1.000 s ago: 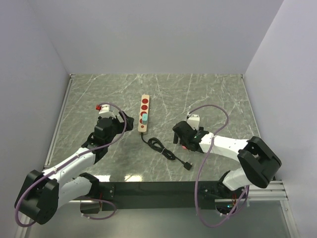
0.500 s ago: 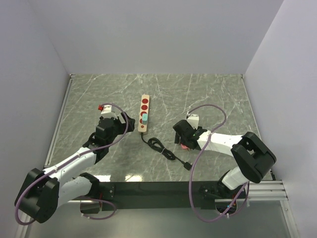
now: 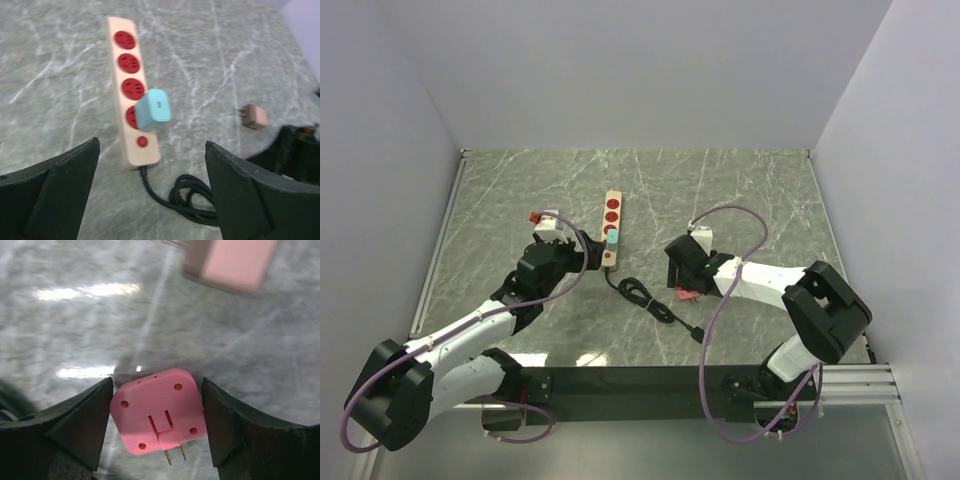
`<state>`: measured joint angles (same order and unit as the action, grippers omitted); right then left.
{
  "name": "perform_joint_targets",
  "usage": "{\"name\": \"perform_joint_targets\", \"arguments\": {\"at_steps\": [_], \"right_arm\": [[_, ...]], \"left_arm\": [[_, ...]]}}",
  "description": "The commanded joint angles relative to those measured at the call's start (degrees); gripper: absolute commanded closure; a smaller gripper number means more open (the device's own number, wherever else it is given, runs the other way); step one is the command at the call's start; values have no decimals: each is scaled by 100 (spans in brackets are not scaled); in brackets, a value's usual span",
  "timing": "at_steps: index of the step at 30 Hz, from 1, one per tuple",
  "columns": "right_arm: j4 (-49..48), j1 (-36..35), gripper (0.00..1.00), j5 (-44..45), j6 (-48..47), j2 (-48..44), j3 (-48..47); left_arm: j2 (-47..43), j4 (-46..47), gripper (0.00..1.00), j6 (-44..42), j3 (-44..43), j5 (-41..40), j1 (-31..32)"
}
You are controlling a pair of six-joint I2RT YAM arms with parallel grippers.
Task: Insert the plug
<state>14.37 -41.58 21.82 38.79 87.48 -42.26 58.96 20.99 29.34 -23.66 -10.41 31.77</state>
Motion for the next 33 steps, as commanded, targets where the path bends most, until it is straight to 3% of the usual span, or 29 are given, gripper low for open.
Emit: {"name": "perform_joint_targets", "arguments": {"at_steps": [1, 15, 27, 33], "right_arm": [[-66, 27, 100, -257, -169, 102, -554], [-900, 27, 100, -811, -20, -346, -1460], [-1692, -526, 100, -1180, 323, -311, -1522], [-1780, -702, 100, -1242, 384, -293, -1557]], "left_arm": [[-165, 572, 9, -288, 54, 311, 163], [528, 1346, 12, -1220, -156, 1428, 1165], [1144, 2514, 10, -87, -122, 252, 1297], [1381, 2454, 13, 98, -262, 92, 1297]]}}
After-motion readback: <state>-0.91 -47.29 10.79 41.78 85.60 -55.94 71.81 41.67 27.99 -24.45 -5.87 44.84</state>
